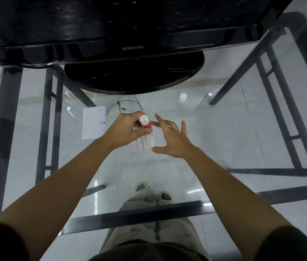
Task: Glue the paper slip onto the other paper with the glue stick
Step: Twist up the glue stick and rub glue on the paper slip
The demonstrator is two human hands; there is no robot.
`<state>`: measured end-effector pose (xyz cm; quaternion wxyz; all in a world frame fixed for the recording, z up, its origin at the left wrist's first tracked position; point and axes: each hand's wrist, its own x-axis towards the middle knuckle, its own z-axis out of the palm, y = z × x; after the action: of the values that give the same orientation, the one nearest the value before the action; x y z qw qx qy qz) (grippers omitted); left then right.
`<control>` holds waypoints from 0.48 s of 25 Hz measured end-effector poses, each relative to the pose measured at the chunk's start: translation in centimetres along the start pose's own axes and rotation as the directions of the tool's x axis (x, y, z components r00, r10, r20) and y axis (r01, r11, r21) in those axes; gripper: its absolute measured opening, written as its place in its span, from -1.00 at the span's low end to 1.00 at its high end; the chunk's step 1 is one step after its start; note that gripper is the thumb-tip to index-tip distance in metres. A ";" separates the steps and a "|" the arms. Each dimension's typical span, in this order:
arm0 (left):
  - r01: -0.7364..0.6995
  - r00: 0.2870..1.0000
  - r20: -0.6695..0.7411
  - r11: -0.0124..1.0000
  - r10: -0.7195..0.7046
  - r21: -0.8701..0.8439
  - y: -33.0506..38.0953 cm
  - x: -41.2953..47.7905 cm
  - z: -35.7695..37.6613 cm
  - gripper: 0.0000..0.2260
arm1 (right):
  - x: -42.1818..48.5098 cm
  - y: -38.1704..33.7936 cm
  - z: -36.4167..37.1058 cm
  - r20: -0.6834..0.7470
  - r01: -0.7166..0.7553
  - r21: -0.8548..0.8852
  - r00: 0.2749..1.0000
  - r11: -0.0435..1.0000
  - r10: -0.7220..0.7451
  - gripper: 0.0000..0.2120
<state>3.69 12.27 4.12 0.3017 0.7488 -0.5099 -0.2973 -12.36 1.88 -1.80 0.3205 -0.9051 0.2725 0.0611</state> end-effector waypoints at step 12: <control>0.067 0.985 -0.161 0.998 -0.066 0.001 -0.5 -0.1 0.1 -0.79 | 0.0 0.0 0.0 0.011 0.000 0.011 1.000 1.000 0.000 0.01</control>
<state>3.89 12.48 3.66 0.3293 0.7877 -0.4598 -0.2443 -12.32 1.87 -1.78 0.3270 -0.9030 0.2711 0.0646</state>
